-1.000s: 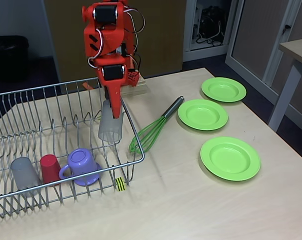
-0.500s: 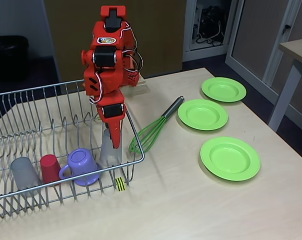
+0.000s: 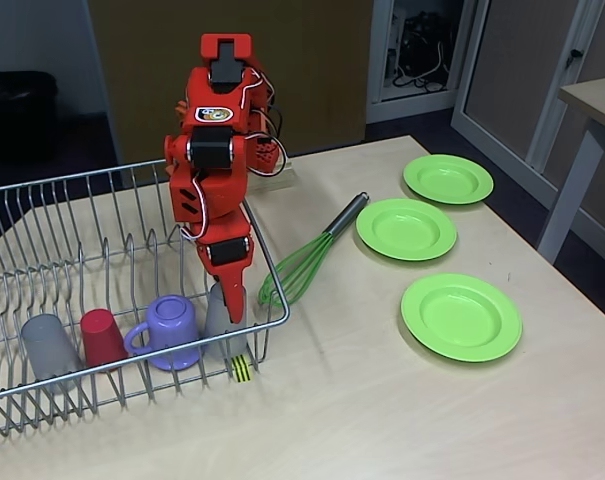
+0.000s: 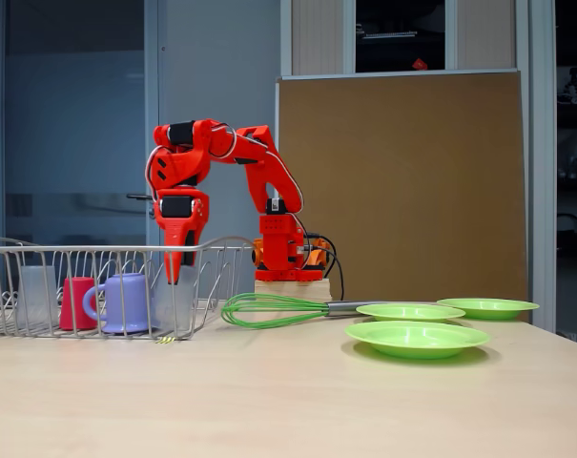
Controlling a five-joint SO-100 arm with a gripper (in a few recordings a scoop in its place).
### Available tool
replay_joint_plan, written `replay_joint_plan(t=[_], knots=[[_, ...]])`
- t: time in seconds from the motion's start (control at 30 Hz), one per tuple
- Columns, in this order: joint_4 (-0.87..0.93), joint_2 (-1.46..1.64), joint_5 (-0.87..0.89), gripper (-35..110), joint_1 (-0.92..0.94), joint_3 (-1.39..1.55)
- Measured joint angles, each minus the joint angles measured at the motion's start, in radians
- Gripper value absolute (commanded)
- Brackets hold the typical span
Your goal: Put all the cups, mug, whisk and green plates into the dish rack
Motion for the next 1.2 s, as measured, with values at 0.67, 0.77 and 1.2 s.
replay_joint_plan(t=[0.67, 0.77, 1.2], knots=[[0.037, -0.017, 0.000, 40, -0.012, -0.049], [0.057, -0.017, 0.000, 41, -0.021, -0.052], [0.216, 0.209, -0.034, 39, -0.018, 0.017]])
